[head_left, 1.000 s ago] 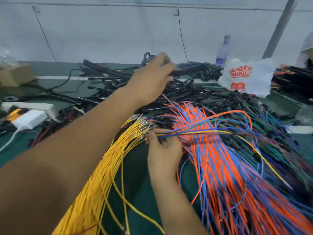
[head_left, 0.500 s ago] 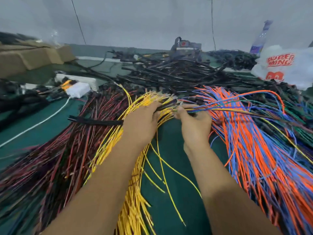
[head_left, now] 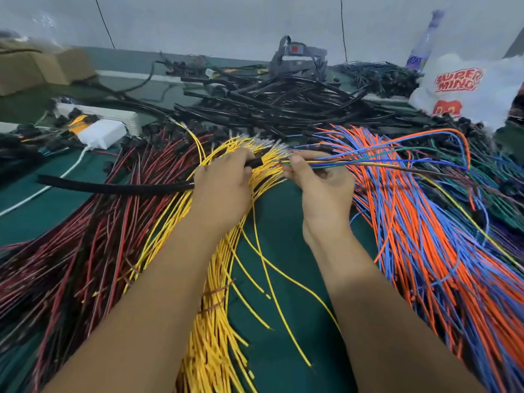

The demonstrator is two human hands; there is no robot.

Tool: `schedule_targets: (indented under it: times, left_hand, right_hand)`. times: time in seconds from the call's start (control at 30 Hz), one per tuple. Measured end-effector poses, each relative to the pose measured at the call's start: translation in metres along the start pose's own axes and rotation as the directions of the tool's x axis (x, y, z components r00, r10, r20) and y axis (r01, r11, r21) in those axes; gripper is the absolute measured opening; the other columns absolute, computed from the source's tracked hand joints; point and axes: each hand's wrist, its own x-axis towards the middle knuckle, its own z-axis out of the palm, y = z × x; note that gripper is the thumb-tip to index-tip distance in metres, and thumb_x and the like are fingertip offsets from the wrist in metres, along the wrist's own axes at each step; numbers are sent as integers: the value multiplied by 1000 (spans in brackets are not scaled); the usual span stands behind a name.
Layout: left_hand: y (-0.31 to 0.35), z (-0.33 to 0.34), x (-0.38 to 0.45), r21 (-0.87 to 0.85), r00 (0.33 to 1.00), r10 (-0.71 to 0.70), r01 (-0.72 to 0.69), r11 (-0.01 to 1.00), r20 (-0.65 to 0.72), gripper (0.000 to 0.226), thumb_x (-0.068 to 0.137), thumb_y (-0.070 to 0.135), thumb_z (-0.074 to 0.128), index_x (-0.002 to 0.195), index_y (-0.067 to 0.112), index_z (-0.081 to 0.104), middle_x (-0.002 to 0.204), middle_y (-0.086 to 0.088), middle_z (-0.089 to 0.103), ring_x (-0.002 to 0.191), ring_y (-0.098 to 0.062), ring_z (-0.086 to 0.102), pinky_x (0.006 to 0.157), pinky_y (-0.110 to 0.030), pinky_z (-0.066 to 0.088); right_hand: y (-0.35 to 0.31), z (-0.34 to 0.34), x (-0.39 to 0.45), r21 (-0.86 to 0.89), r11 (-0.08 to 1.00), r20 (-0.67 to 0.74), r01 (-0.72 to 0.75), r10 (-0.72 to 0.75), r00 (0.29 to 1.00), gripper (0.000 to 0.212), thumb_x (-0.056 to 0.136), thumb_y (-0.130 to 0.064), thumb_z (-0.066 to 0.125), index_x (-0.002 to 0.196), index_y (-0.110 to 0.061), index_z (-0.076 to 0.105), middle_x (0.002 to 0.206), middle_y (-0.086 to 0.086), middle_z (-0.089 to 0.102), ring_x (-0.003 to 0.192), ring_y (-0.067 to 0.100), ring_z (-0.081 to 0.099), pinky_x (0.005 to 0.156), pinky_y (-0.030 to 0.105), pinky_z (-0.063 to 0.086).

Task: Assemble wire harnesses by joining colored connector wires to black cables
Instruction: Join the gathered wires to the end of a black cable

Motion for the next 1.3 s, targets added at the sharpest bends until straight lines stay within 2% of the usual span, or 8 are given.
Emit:
schedule_targets:
  times: [0.17,0.37,0.5,0.63,0.7,0.9,1.13,1.3]
  left_hand:
    - [1,-4,-3,-81,997,76,-74,994,13,19,97,32,49,115,29,56,101,8,61,103,-21,54,83,-37,26]
    - [2,-11,-7,-238,983,175,-158,958,55,17,96,24,55,110,19,64,100,4,64,97,-21,55,85,-42,44]
    - [-1,-11,-7,-301,984,170,-147,942,50,16,94,23,58,108,21,66,98,7,65,94,-16,56,85,-40,46]
    - [-3,-8,-8,-360,993,114,-98,928,25,16,92,26,62,107,27,68,98,15,65,95,-8,57,81,-28,45]
    - [-2,-8,-8,-356,993,112,-96,929,25,17,92,26,62,108,28,68,96,18,64,93,-5,56,81,-27,46]
    - [1,-6,-7,-347,988,149,-128,929,35,13,94,31,58,103,32,66,95,13,67,90,-12,59,80,-44,50]
    - [3,-8,-8,-324,994,101,-81,943,44,18,97,39,51,106,31,64,84,8,66,80,-15,60,71,-45,50]
    - [0,-10,-9,-299,997,72,-63,952,20,19,95,38,55,103,27,67,82,7,66,76,-15,59,69,-43,49]
  right_hand:
    - [-1,-1,-5,39,998,71,-55,52,996,20,90,8,58,79,-8,64,76,10,63,65,17,63,69,23,56]
    - [0,-1,-4,96,990,121,-104,92,988,17,91,7,56,82,-5,64,74,10,62,62,14,62,67,22,53]
    - [1,-1,-4,88,989,91,-121,113,990,7,91,6,58,92,1,63,81,15,62,62,14,61,66,21,53]
    - [1,-3,-3,88,992,27,-88,86,996,13,91,6,59,85,-5,64,74,9,63,58,12,62,63,20,54]
    - [1,-2,-2,68,996,4,-58,58,998,14,90,6,59,83,-5,64,68,5,63,56,11,62,63,20,53]
    - [1,2,-5,58,998,8,-38,38,999,19,90,7,58,79,-7,64,69,4,63,60,11,63,67,22,55]
    - [1,1,-5,16,1000,36,-22,22,999,19,90,7,57,79,-7,64,70,2,64,61,11,64,67,20,54]
    - [3,-3,-4,-117,993,91,25,-14,996,21,91,4,58,78,-12,65,66,-4,66,63,10,66,72,25,57]
